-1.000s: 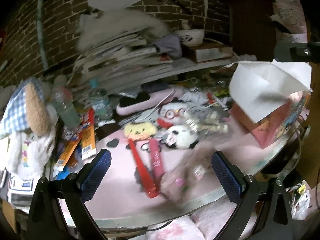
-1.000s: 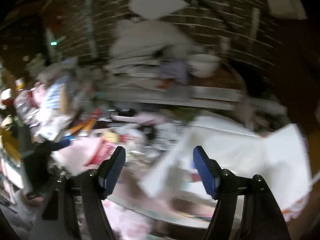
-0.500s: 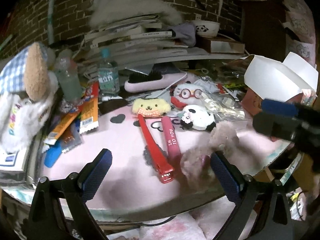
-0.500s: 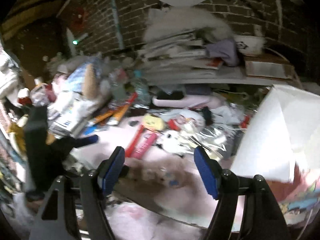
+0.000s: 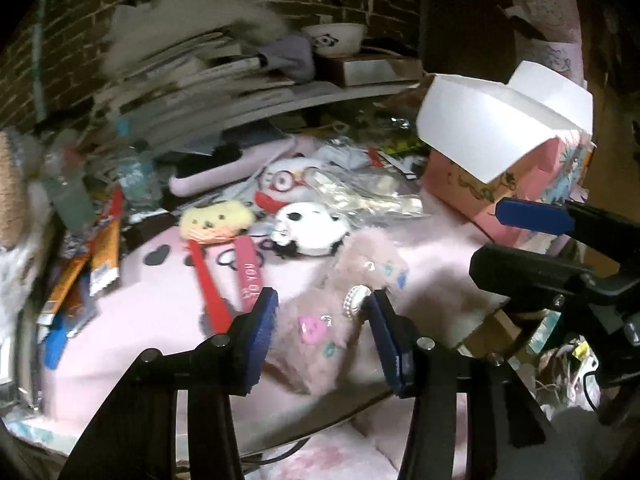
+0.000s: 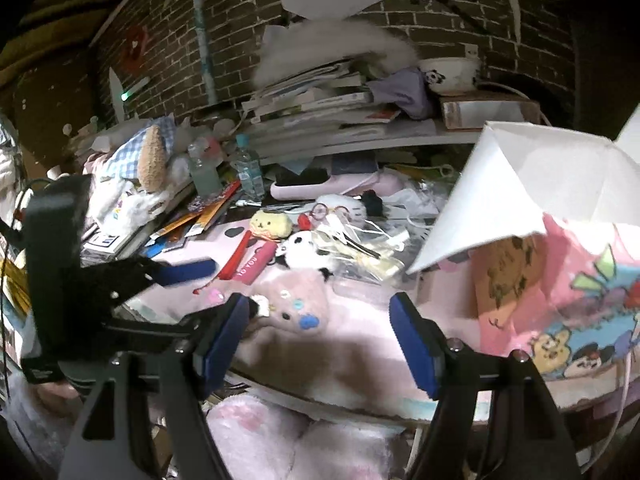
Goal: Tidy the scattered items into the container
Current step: 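Grasp the pink plush toy with the left gripper, then carry the pink plush toy into the box with the left gripper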
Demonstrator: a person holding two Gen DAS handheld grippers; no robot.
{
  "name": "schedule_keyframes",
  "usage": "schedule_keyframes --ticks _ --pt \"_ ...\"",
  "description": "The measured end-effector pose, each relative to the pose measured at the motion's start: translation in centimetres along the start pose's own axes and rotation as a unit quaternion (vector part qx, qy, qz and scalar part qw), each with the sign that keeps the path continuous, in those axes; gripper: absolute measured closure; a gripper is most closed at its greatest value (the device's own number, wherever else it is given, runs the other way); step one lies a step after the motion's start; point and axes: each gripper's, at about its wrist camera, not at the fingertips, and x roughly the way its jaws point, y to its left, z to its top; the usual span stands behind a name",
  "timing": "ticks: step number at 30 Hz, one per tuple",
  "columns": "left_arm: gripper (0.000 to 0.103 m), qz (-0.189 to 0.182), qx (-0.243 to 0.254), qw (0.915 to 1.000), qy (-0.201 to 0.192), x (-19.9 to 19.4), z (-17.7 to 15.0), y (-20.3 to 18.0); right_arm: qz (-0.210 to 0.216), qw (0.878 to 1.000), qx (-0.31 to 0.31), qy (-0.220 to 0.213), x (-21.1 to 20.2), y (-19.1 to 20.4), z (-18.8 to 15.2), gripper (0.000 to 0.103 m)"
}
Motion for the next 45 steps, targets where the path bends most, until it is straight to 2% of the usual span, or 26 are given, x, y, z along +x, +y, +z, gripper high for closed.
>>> schedule_keyframes --ticks 5,8,9,23,28,33,38,41,45 --pt "0.061 0.001 0.015 0.9998 0.014 0.6 -0.4 -0.5 -0.001 1.000 0.021 0.003 -0.1 -1.2 -0.5 0.028" --pt "0.067 0.002 0.016 0.9997 0.019 1.0 -0.8 -0.6 -0.001 1.000 0.030 0.005 0.0 -1.5 -0.6 0.028" --pt "0.078 0.000 0.017 0.9996 0.021 1.1 -0.9 -0.6 0.000 0.999 0.032 0.005 0.0 -1.6 -0.6 0.028" --pt "0.083 -0.015 0.013 0.9997 0.016 1.0 -0.6 -0.5 0.010 0.998 0.055 0.005 0.2 -2.3 -0.8 0.028" --pt "0.083 -0.020 -0.002 0.9998 -0.001 0.0 0.1 0.3 0.011 0.998 0.058 0.000 0.2 -2.4 -0.8 0.028" --pt "0.083 -0.029 -0.015 0.9992 -0.022 -1.9 1.8 1.4 0.014 0.998 0.059 0.002 0.3 -2.4 -0.7 0.028" --pt "0.083 -0.076 -0.024 0.9953 -0.055 -4.9 4.0 1.9 0.011 0.999 0.045 0.012 1.0 -1.9 -1.1 0.028" --pt "0.083 -0.088 -0.008 0.9932 -0.076 -6.3 6.6 1.2 0.016 0.999 0.047 0.020 1.6 -1.9 -1.5 0.028" --pt "0.083 -0.124 0.027 0.9879 -0.089 -6.7 10.6 -0.9 0.018 0.998 0.048 0.026 2.0 -1.9 -1.9 0.028"
